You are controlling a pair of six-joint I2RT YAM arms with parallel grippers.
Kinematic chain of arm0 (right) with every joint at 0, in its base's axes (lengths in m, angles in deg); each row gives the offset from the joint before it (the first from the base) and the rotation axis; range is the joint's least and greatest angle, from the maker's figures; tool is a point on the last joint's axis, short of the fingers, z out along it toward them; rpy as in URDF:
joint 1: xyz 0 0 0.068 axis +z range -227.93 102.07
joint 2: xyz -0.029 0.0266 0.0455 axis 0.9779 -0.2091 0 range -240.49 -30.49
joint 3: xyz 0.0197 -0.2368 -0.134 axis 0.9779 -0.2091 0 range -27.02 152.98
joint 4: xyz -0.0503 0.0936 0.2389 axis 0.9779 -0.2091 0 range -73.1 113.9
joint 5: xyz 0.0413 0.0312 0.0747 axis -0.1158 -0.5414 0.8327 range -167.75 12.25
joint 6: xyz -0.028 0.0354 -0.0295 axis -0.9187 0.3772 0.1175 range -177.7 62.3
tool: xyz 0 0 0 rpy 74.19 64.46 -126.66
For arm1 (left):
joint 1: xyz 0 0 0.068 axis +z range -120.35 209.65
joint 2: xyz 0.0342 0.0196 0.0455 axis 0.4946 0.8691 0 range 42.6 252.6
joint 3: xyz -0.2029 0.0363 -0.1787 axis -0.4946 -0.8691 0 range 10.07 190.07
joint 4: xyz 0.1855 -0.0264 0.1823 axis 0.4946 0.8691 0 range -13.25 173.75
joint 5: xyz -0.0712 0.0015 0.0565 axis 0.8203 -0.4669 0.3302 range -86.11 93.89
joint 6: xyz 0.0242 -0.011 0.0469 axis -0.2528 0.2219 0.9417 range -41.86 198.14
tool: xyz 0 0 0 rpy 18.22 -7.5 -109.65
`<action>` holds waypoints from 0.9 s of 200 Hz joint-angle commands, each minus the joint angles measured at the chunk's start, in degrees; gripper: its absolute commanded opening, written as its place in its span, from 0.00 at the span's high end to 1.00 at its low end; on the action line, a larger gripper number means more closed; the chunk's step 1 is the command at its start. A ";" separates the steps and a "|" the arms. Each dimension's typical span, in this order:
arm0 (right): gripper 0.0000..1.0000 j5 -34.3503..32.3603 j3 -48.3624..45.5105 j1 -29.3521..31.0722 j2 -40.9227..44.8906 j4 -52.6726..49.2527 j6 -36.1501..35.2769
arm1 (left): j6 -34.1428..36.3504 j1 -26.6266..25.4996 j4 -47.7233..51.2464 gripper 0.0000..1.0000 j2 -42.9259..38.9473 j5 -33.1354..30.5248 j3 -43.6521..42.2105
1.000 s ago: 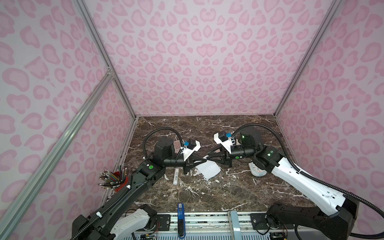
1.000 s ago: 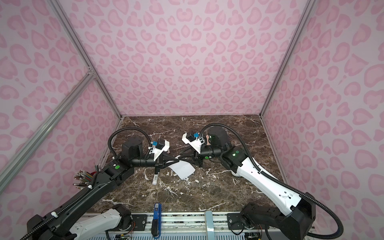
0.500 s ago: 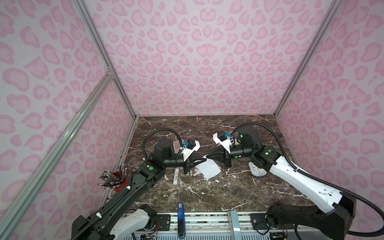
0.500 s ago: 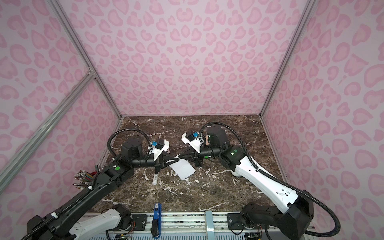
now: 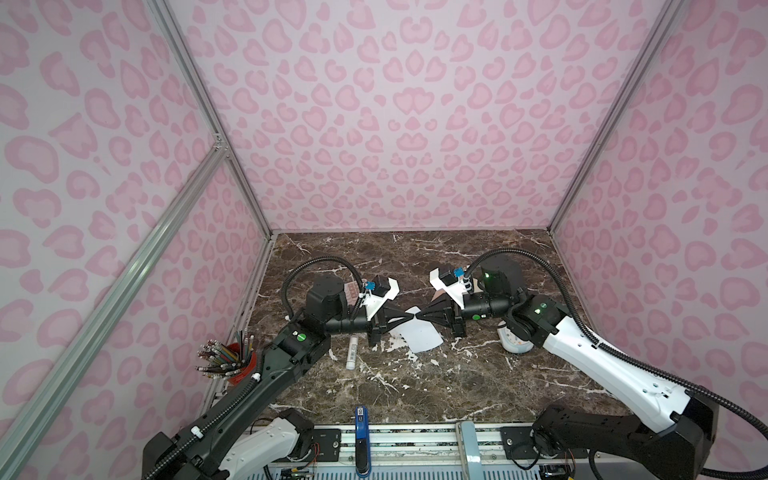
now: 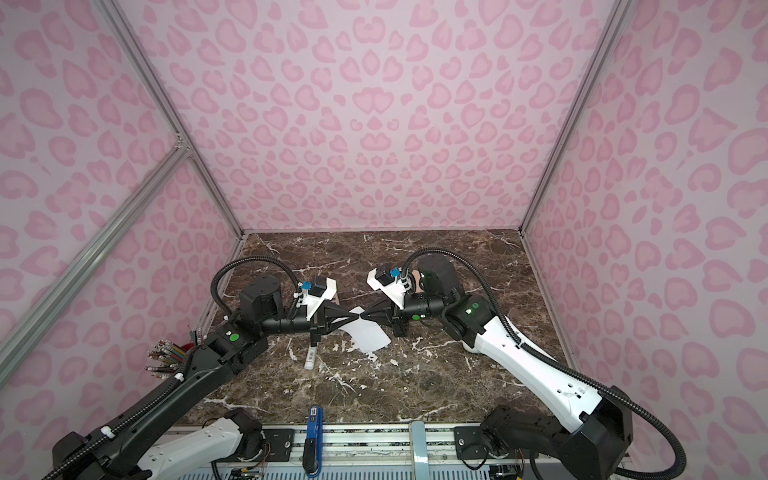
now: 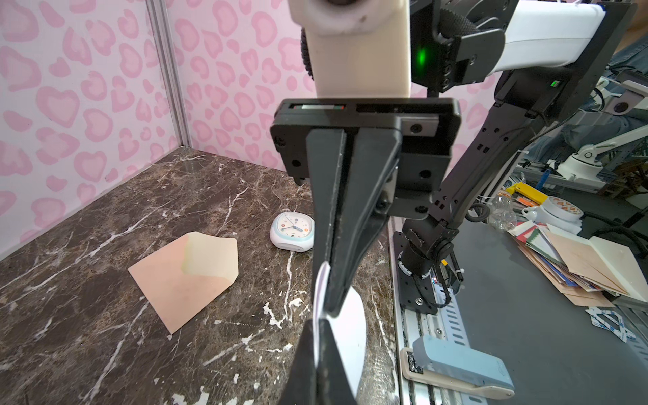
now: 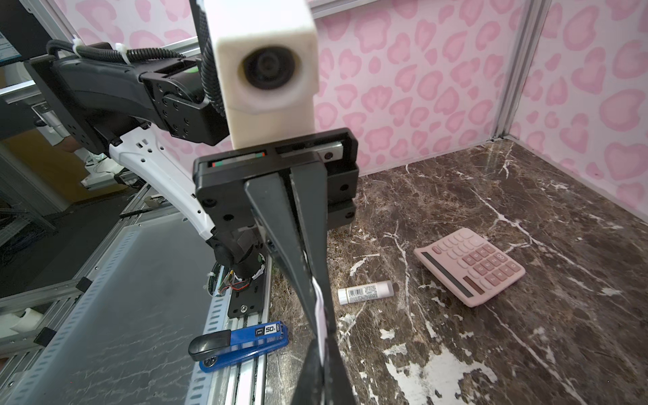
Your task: Place the letter into the envelope and seal it
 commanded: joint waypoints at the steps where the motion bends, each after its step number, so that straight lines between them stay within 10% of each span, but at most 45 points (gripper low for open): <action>1: 0.84 -0.35 -0.54 0.08 0.59 -0.25 -0.62 | -0.43 0.05 -3.31 0.96 -0.54 -0.60 -0.06; 38: 1.00 -0.40 -0.59 -0.19 0.96 -1.67 -1.21 | -0.42 0.04 -2.86 0.96 -0.86 -0.68 0.18; 121: 0.88 -0.54 -2.18 -0.28 1.67 -1.51 -1.81 | -0.60 0.04 -3.28 0.96 -1.05 -0.75 0.43; 180: 1.00 -0.51 -2.93 -0.27 2.14 -2.18 -2.78 | -0.43 -0.03 -2.93 0.96 -1.24 -1.04 0.61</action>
